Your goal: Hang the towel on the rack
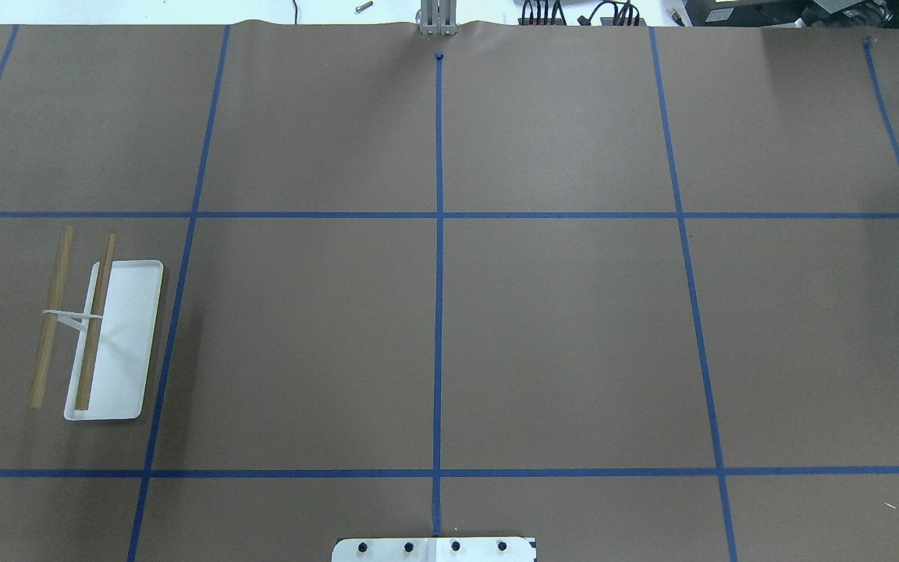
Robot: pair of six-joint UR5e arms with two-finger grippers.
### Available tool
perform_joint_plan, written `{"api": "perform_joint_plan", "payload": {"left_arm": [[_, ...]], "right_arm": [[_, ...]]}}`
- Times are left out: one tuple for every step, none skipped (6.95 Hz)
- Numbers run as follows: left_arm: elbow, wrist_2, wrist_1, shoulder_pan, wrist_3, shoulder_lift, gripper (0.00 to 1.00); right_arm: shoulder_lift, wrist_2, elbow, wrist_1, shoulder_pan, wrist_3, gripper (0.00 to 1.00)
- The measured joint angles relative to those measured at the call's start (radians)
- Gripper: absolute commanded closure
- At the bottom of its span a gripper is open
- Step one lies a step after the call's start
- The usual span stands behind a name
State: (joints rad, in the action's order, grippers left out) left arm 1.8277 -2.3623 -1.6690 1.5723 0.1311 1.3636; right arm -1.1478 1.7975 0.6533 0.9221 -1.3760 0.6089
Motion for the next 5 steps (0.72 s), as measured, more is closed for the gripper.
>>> {"api": "perform_joint_plan", "payload": {"left_arm": [[0.0, 0.0, 0.0, 0.0, 0.0, 0.0, 0.01], [-0.001, 0.0, 0.0, 0.0, -0.001, 0.0, 0.01], [-0.002, 0.001, 0.0, 0.0, -0.001, 0.001, 0.01], [-0.003, 0.001, 0.0, 0.0, 0.0, 0.001, 0.01], [-0.008, 0.001, -0.006, 0.0, 0.0, 0.001, 0.01]], "right_arm": [[0.009, -0.03, -0.003, -0.003, 0.004, 0.001, 0.93], [0.016, -0.053, -0.004, -0.005, 0.006, 0.0, 1.0], [0.019, -0.063, -0.004, -0.006, 0.009, 0.0, 1.0], [0.02, -0.067, -0.004, -0.007, 0.013, -0.002, 1.0], [0.02, -0.067, -0.004, -0.006, 0.017, -0.004, 1.0]]}}
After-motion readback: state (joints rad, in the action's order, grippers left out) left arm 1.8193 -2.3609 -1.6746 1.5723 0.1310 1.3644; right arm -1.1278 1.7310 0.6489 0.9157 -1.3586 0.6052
